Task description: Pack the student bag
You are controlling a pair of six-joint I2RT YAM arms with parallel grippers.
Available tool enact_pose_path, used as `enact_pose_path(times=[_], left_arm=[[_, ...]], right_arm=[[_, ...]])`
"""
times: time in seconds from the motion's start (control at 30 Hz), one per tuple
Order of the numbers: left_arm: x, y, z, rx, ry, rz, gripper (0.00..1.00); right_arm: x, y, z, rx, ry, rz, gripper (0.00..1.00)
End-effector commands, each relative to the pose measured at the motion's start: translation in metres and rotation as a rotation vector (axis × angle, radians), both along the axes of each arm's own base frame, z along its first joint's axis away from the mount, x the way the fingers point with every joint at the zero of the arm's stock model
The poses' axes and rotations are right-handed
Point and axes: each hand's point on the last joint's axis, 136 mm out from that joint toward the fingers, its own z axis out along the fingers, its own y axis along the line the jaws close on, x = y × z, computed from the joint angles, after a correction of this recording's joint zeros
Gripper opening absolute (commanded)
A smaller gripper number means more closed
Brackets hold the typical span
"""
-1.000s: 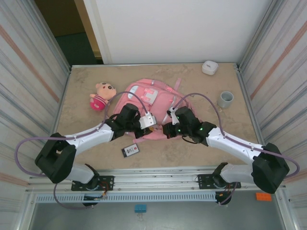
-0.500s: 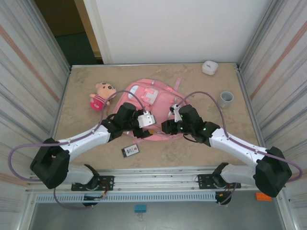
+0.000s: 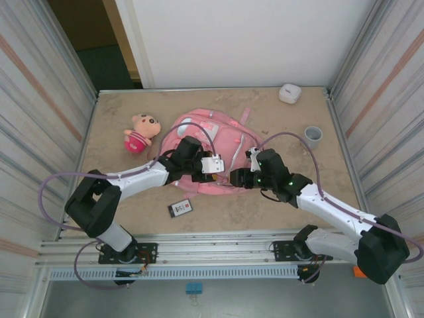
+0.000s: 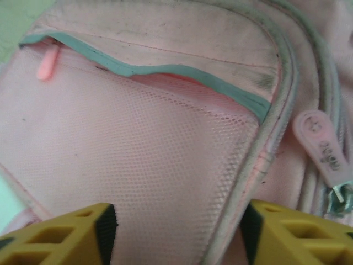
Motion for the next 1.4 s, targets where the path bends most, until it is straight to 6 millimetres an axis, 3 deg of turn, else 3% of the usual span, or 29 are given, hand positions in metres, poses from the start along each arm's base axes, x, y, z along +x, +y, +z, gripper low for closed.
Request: enact_pose_path(times=[0.0, 0.07, 0.17, 0.23, 0.53, 0.63, 0.77, 0.97, 1.07, 1.2, 1.37], left_arm=[[-0.003, -0.009, 0.01, -0.034, -0.012, -0.047, 0.5], [-0.007, -0.008, 0.009, -0.037, 0.004, -0.053, 0.41], [-0.011, -0.008, 0.007, -0.061, 0.039, -0.051, 0.15], [-0.015, -0.009, 0.007, -0.089, 0.072, -0.055, 0.08], [-0.018, -0.013, 0.009, -0.174, 0.145, -0.023, 0.07], [-0.015, -0.014, 0.01, -0.195, 0.179, 0.003, 0.07], [-0.013, -0.018, 0.012, -0.226, 0.305, 0.082, 0.05], [-0.022, -0.023, 0.016, -0.288, 0.48, 0.154, 0.03], [-0.024, -0.023, 0.015, -0.291, 0.493, 0.153, 0.03], [-0.025, -0.025, 0.013, -0.287, 0.502, 0.137, 0.03], [-0.027, -0.026, 0.016, -0.292, 0.501, 0.114, 0.03]], right_arm=[[-0.006, 0.003, -0.01, 0.009, 0.071, 0.02, 0.51], [-0.005, 0.01, -0.011, 0.022, 0.094, 0.029, 0.51], [0.0, 0.012, -0.017, 0.013, 0.125, -0.002, 0.5], [0.004, 0.013, -0.021, 0.013, 0.125, -0.024, 0.5], [0.004, 0.03, -0.028, -0.012, 0.127, -0.003, 0.5], [-0.004, 0.031, -0.038, -0.082, 0.126, 0.004, 0.5], [-0.017, 0.041, -0.034, -0.042, 0.099, -0.002, 0.49], [-0.024, 0.024, -0.029, -0.039, 0.067, -0.18, 0.51], [-0.028, 0.019, -0.04, -0.098, 0.082, -0.235, 0.51], [-0.024, 0.017, -0.052, -0.16, 0.074, -0.248, 0.51], [-0.009, 0.024, -0.048, -0.216, 0.006, -0.231, 0.51]])
